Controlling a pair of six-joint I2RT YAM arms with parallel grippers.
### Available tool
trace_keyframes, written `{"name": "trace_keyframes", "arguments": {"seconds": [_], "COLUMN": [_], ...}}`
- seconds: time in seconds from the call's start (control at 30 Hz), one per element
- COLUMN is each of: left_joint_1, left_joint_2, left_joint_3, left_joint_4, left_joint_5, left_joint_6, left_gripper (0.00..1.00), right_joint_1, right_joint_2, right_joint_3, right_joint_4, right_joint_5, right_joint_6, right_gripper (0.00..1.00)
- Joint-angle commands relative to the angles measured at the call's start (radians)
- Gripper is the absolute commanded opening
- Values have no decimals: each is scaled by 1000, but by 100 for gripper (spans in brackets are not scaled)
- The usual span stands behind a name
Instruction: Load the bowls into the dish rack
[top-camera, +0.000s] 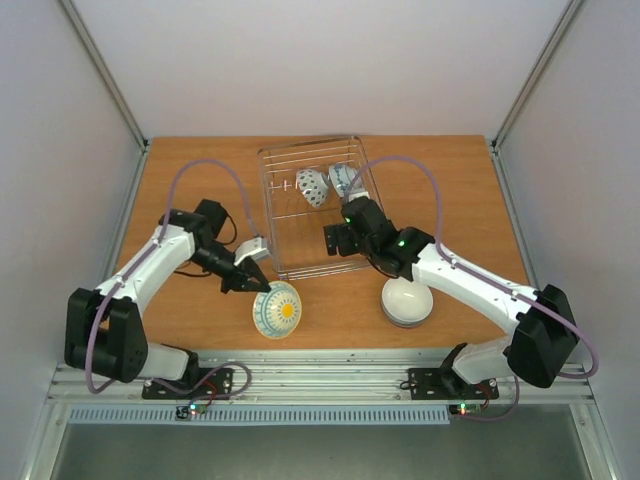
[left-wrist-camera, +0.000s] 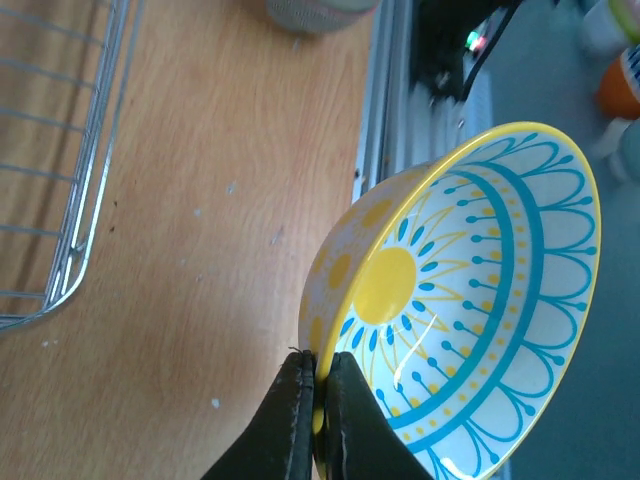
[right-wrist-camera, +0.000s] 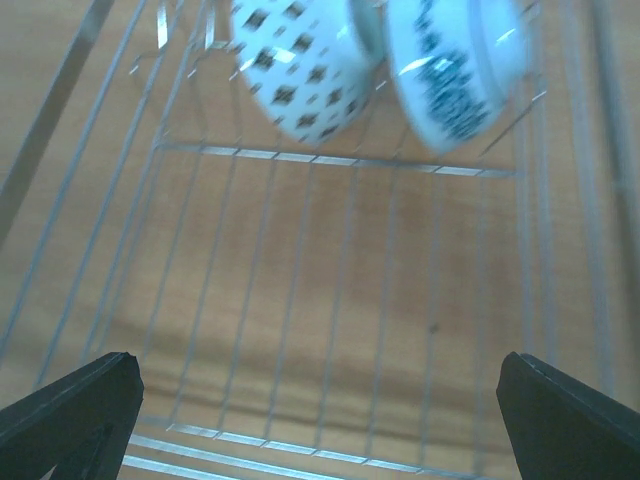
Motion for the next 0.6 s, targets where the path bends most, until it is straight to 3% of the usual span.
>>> {"name": "trace_keyframes", "arguments": {"seconds": [0.0,0.17,0.3,0.57], "left_joint_1": [98,229,336,390], "left_joint_2": [-9,76,195,222], "left_joint_3": [49,116,189,207], "left_joint_4": [-143,-340,-604,-615], "left_joint_5": [249,404,466,509], "left_joint_6": [144,335,643,698], "left_gripper": [1,0,1,1], "right_joint_1": [2,1,1,-1], "right_joint_2": [-30,-8,-62,-180], "right_joint_3": [-47,-92,-192,-351], "right_joint_4": [80,185,402,708], "right_joint_5": [-249,-417,-590,-727], "right_joint_6": [78,153,237,408], "right_gripper": [99,99,98,98]}}
